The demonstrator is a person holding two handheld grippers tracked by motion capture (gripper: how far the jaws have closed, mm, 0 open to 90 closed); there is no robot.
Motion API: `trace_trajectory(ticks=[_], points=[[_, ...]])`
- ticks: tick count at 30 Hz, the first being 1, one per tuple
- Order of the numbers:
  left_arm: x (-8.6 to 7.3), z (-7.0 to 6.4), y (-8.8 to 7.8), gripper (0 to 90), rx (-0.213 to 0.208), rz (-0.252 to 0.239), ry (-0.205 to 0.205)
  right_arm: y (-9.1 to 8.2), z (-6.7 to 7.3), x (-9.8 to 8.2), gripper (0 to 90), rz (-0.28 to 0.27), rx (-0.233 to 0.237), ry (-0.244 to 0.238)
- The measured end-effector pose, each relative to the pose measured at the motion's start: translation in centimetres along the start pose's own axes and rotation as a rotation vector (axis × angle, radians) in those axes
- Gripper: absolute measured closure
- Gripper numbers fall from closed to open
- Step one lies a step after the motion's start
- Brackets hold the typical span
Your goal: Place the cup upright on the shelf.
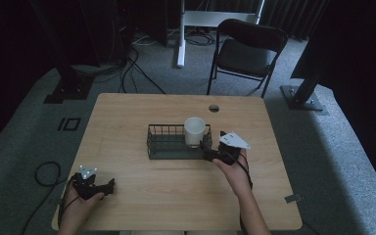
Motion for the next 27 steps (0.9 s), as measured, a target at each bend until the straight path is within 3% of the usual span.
trace_trajectory(ticks=[15, 27], points=[[0.0, 0.0, 0.0, 2.0, 0.000, 0.002, 0.002, -0.8, -2.3, -3.7, 11.7, 0.067, -0.032, 0.025], [0.0, 0.0, 0.0, 2.0, 0.000, 0.002, 0.002, -1.5, -5.0, -5.7, 11.7, 0.110, -0.112, 0.051]])
Point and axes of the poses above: each handheld gripper's, and its own axes: y roughly forward along the jaws, x roughly out of its top, z roughly to its left, the point moved 4 cm from there along y, roughly forward along the jaws, and after that the axes turned 10 degrees about y, right-handed, at the moved point
